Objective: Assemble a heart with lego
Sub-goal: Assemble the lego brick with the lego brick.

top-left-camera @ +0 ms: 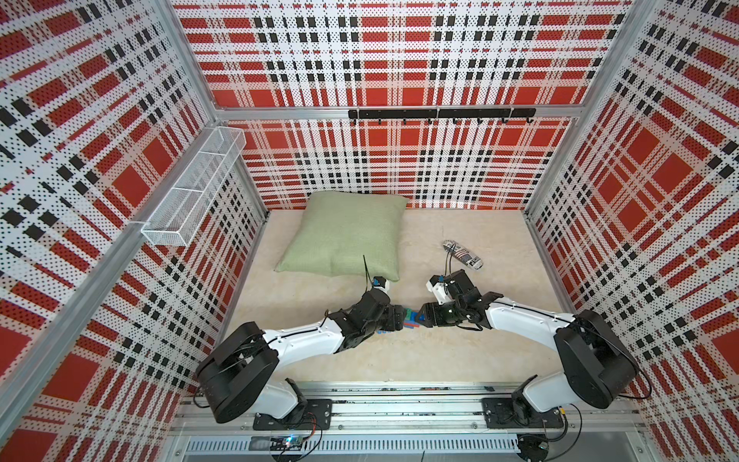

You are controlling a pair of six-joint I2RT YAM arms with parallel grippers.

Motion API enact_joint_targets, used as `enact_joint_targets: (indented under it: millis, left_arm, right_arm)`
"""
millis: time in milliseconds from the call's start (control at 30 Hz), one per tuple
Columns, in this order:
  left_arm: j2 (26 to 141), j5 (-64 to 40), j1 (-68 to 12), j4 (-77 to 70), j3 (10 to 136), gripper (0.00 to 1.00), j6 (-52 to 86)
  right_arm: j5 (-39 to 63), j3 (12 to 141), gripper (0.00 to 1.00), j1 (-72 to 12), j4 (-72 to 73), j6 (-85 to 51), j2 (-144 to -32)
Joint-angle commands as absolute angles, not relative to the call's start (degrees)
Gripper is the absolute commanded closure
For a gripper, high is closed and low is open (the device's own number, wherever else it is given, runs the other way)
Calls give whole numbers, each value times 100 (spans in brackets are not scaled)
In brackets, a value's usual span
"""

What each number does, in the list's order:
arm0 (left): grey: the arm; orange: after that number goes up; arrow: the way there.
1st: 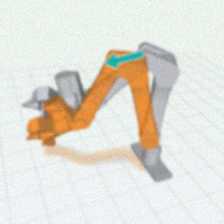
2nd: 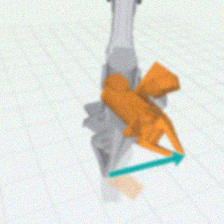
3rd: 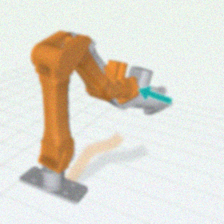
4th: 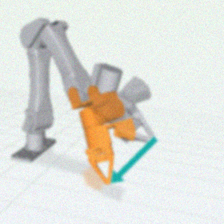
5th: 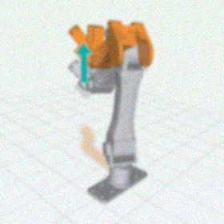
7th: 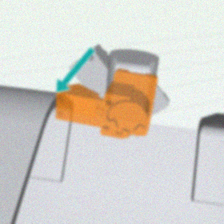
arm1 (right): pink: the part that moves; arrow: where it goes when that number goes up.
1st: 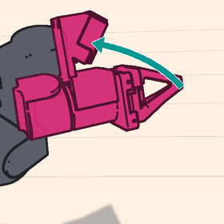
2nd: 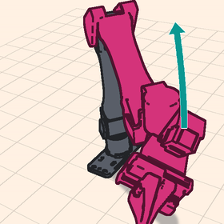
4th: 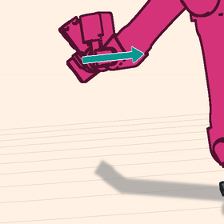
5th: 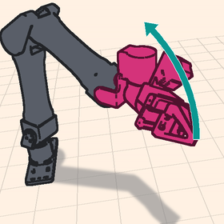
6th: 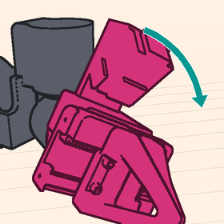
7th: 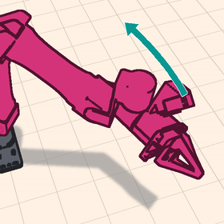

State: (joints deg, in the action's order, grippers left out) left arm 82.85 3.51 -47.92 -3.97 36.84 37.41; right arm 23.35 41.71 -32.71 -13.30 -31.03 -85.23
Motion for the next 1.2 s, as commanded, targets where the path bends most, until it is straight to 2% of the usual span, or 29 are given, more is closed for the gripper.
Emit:
enact_joint_targets:
  millis: [0, 467, 733, 967, 1167]
  left_arm:
    - [8670, 417, -4815, 167, 3660, 23, 3721]
    - [8525, 462, -4685, -45, 3089, 25, 4201]
    - [8806, 204, -4698, -598, 2741, 26, 4458]
    - [8813, 547, -4737, -495, 2535, 26, 4565]
    - [9025, 610, -4850, -491, 2923, 26, 4511]
  right_arm:
    - [1962, 4174, 35, -3248, -1675, -3067, -8578]
    - [1898, 4193, 35, -3194, -1672, -3129, -8640]
    - [1966, 4095, 36, -3070, -1584, -3416, -8578]
    - [2014, 4039, 37, -2922, -1510, -3586, -8569]
    - [1908, 4071, 37, -2889, -1514, -3652, -8614]
